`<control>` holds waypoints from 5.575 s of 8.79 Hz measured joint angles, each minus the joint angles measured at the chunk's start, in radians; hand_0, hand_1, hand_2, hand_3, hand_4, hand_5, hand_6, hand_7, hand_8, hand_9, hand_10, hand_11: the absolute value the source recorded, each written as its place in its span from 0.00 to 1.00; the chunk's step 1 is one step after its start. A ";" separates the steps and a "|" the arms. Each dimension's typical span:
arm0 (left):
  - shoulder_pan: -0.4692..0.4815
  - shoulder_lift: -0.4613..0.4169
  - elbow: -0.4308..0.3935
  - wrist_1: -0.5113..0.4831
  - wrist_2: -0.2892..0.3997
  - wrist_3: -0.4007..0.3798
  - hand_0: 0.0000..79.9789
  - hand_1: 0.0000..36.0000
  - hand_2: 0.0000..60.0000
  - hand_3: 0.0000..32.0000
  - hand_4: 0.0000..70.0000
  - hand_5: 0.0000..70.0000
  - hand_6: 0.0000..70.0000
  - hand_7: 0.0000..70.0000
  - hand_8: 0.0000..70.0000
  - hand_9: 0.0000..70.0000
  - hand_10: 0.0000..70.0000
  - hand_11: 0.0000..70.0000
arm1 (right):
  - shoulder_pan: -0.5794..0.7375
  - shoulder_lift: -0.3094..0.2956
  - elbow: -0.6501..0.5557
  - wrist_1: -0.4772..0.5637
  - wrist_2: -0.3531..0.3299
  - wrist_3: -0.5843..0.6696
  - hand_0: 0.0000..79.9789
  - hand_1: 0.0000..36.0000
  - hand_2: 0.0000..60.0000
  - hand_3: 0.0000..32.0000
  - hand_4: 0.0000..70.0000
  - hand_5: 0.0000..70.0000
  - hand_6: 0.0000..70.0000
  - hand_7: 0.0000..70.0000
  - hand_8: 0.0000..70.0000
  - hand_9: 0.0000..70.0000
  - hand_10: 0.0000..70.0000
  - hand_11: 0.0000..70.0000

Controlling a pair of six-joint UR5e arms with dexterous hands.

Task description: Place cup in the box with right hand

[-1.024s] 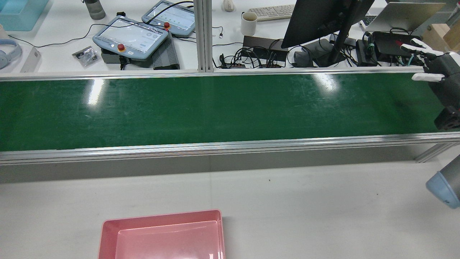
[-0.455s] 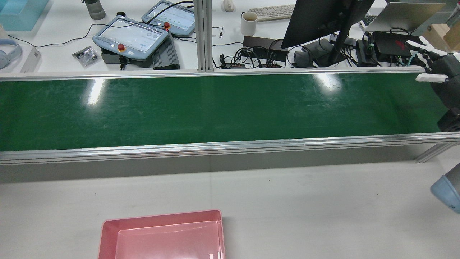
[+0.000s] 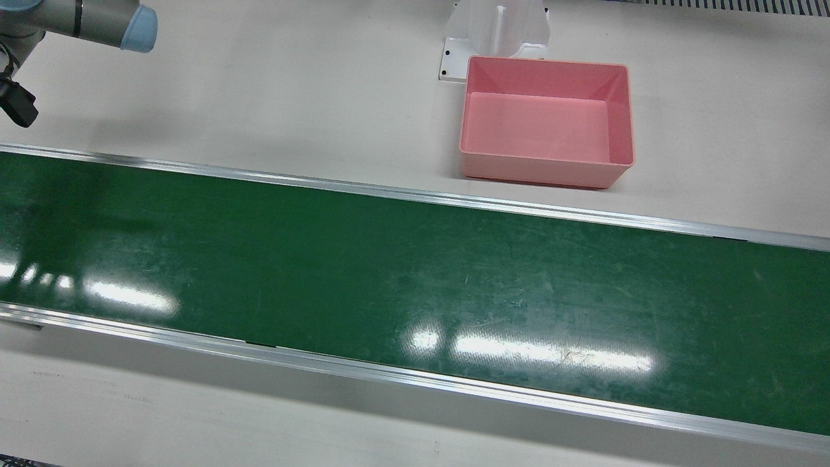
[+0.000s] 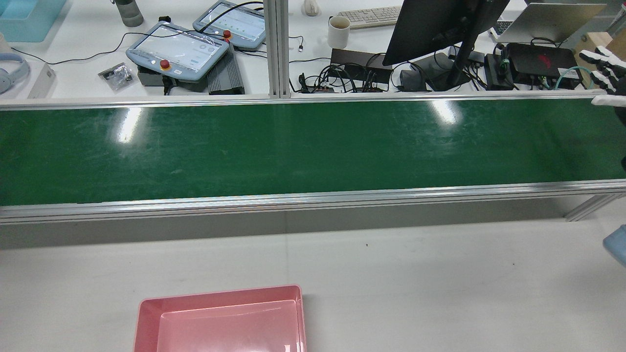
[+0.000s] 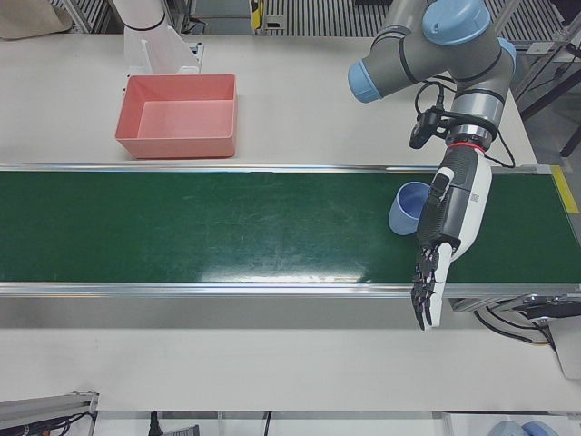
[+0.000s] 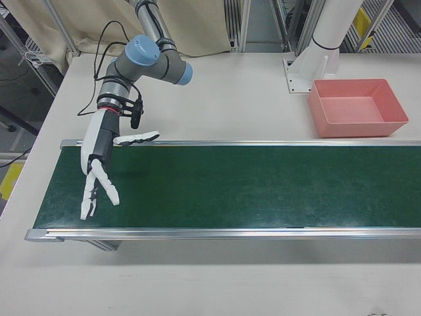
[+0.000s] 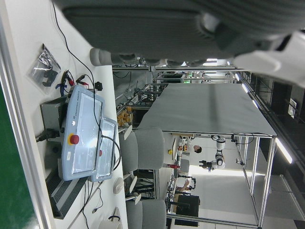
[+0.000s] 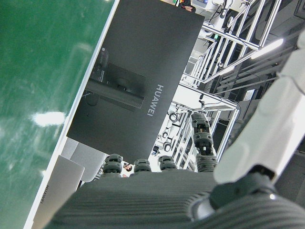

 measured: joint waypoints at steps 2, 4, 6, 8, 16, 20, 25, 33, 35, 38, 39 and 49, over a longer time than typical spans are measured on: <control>0.000 0.000 0.000 0.000 0.000 0.000 0.00 0.00 0.00 0.00 0.00 0.00 0.00 0.00 0.00 0.00 0.00 0.00 | 0.086 0.063 -0.017 -0.002 -0.061 -0.009 0.58 0.04 0.00 0.06 0.51 0.02 0.07 0.36 0.05 0.15 0.09 0.13; 0.000 -0.001 -0.002 0.001 0.000 0.000 0.00 0.00 0.00 0.00 0.00 0.00 0.00 0.00 0.00 0.00 0.00 0.00 | 0.113 0.082 -0.027 -0.002 -0.081 -0.005 0.58 0.06 0.00 0.28 0.42 0.03 0.05 0.32 0.03 0.13 0.08 0.12; -0.001 -0.001 -0.003 0.001 0.000 0.000 0.00 0.00 0.00 0.00 0.00 0.00 0.00 0.00 0.00 0.00 0.00 0.00 | 0.098 0.053 -0.023 0.001 -0.087 0.025 0.58 0.09 0.00 0.62 0.26 0.03 0.03 0.25 0.01 0.09 0.06 0.10; -0.001 -0.001 -0.004 0.002 0.000 0.000 0.00 0.00 0.00 0.00 0.00 0.00 0.00 0.00 0.00 0.00 0.00 0.00 | 0.082 0.023 0.017 0.001 -0.113 0.058 0.58 0.10 0.00 0.76 0.20 0.03 0.01 0.21 0.00 0.05 0.05 0.09; -0.002 -0.001 -0.001 0.001 0.000 0.000 0.00 0.00 0.00 0.00 0.00 0.00 0.00 0.00 0.00 0.00 0.00 0.00 | 0.084 0.078 -0.027 0.002 -0.112 0.071 0.58 0.12 0.00 0.40 0.34 0.03 0.05 0.31 0.03 0.12 0.07 0.12; -0.002 0.000 0.000 0.001 0.000 0.000 0.00 0.00 0.00 0.00 0.00 0.00 0.00 0.00 0.00 0.00 0.00 0.00 | 0.097 0.077 -0.027 0.001 -0.116 0.075 0.58 0.12 0.00 0.81 0.26 0.03 0.02 0.25 0.01 0.08 0.07 0.11; -0.002 0.000 0.000 0.000 0.000 0.000 0.00 0.00 0.00 0.00 0.00 0.00 0.00 0.00 0.00 0.00 0.00 0.00 | 0.085 0.059 -0.045 0.002 -0.115 0.077 0.58 0.14 0.00 0.57 0.20 0.04 0.02 0.21 0.01 0.07 0.07 0.11; -0.002 0.000 -0.001 0.001 0.000 0.000 0.00 0.00 0.00 0.00 0.00 0.00 0.00 0.00 0.00 0.00 0.00 0.00 | 0.069 0.063 -0.047 0.004 -0.109 0.084 0.58 0.16 0.00 0.00 0.00 0.06 0.03 0.01 0.00 0.03 0.07 0.12; -0.002 -0.001 -0.001 0.001 0.000 0.000 0.00 0.00 0.00 0.00 0.00 0.00 0.00 0.00 0.00 0.00 0.00 0.00 | 0.067 0.061 -0.051 0.004 -0.110 0.090 0.58 0.15 0.00 0.00 0.02 0.05 0.04 0.06 0.01 0.04 0.07 0.13; -0.002 0.000 -0.001 0.001 0.000 0.000 0.00 0.00 0.00 0.00 0.00 0.00 0.00 0.00 0.00 0.00 0.00 0.00 | 0.058 0.064 -0.063 0.004 -0.110 0.091 0.58 0.15 0.00 0.00 0.02 0.05 0.04 0.07 0.01 0.05 0.08 0.13; -0.002 0.000 -0.001 0.001 0.000 0.000 0.00 0.00 0.00 0.00 0.00 0.00 0.00 0.00 0.00 0.00 0.00 0.00 | 0.052 0.066 -0.065 0.004 -0.109 0.091 0.58 0.15 0.00 0.00 0.01 0.06 0.05 0.07 0.02 0.06 0.08 0.14; -0.002 -0.001 -0.004 0.002 0.000 0.000 0.00 0.00 0.00 0.00 0.00 0.00 0.00 0.00 0.00 0.00 0.00 0.00 | -0.144 0.059 -0.026 -0.004 0.071 0.086 0.59 0.19 0.00 0.00 0.00 0.06 0.04 0.05 0.00 0.00 0.04 0.08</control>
